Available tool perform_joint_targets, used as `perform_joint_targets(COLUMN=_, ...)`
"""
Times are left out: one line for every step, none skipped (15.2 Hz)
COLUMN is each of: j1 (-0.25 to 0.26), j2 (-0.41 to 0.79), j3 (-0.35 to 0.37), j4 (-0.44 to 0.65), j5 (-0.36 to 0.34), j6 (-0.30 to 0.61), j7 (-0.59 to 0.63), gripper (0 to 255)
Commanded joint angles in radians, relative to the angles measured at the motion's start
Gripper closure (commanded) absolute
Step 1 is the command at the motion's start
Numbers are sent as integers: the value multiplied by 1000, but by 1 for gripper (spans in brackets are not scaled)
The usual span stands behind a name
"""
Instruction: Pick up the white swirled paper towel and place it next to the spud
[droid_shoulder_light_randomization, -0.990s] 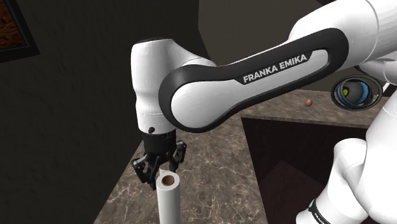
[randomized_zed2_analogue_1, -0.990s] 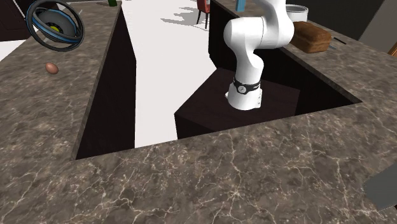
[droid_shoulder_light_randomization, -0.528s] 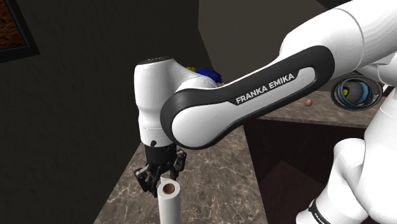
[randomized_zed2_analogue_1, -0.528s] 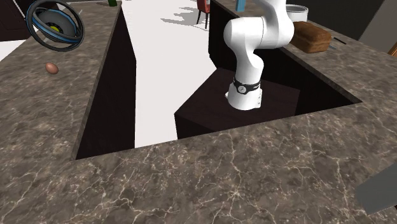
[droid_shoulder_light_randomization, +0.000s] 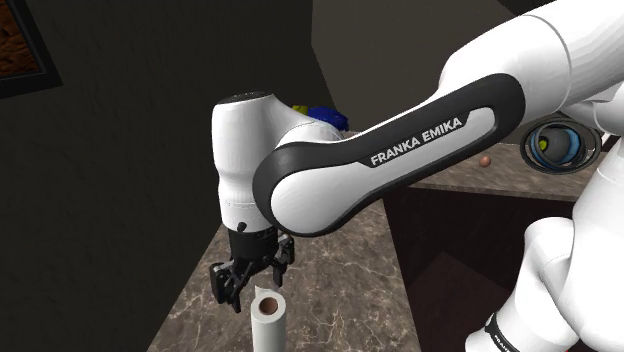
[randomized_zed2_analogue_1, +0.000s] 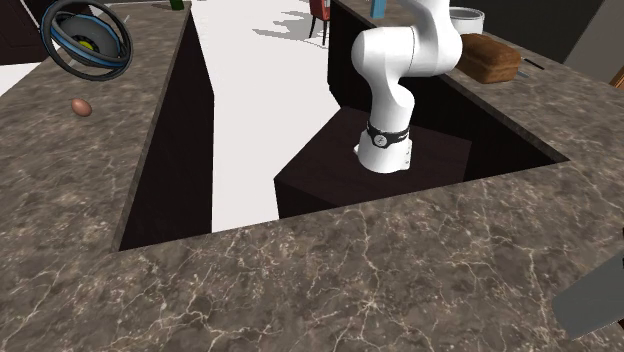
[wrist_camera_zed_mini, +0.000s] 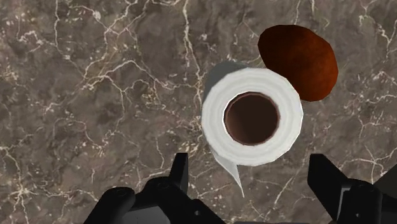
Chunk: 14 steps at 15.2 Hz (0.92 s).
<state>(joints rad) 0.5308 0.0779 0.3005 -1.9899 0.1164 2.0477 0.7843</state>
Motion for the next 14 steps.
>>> perform_joint_targets(j1=0, j2=0, j3=0, j4=0, j5=0, j6=0, j7=0, gripper=0)
perform_joint_targets(j1=0, j2=0, j3=0, j4=0, j5=0, j6=0, j7=0, gripper=0)
perform_joint_targets(j1=0, j2=0, j3=0, j4=0, j5=0, j6=0, j7=0, gripper=0)
perform_joint_targets(j1=0, j2=0, j3=0, j4=0, j5=0, j6=0, j7=0, gripper=0)
perform_joint_targets(j1=-3, j2=-10, j3=-2, j4=22, j5=2, j6=-32, j7=-1, gripper=0)
perform_joint_targets(j1=-5, j2=-20, j3=-3, j4=45, j5=3, j6=-65, j7=-2, gripper=0)
perform_joint_targets(j1=-7, j2=-27, j3=-5, j4=70, j5=4, j6=-97, j7=-3, gripper=0)
perform_joint_targets(j1=-9, j2=-33, j3=-7, j4=90, j5=4, j6=-123, j7=-4, gripper=0)
perform_joint_targets(j1=-9, j2=-33, j3=-7, j4=90, j5=4, j6=-123, j7=-4, gripper=0)
perform_joint_targets(j1=-9, j2=-33, j3=-7, j4=90, j5=4, j6=-123, j7=-4, gripper=0)
perform_joint_targets(j1=-9, j2=-33, j3=-7, j4=90, j5=4, j6=-123, j7=-4, gripper=0)
perform_joint_targets(j1=-9, j2=-33, j3=-7, j4=90, j5=4, j6=-123, j7=-4, gripper=0)
perform_joint_targets(j1=-9, j2=-33, j3=-7, j4=90, j5=4, j6=-123, j7=-4, gripper=0)
perform_joint_targets(j1=-9, j2=-33, j3=-7, j4=90, j5=4, j6=-123, j7=-4, gripper=0)
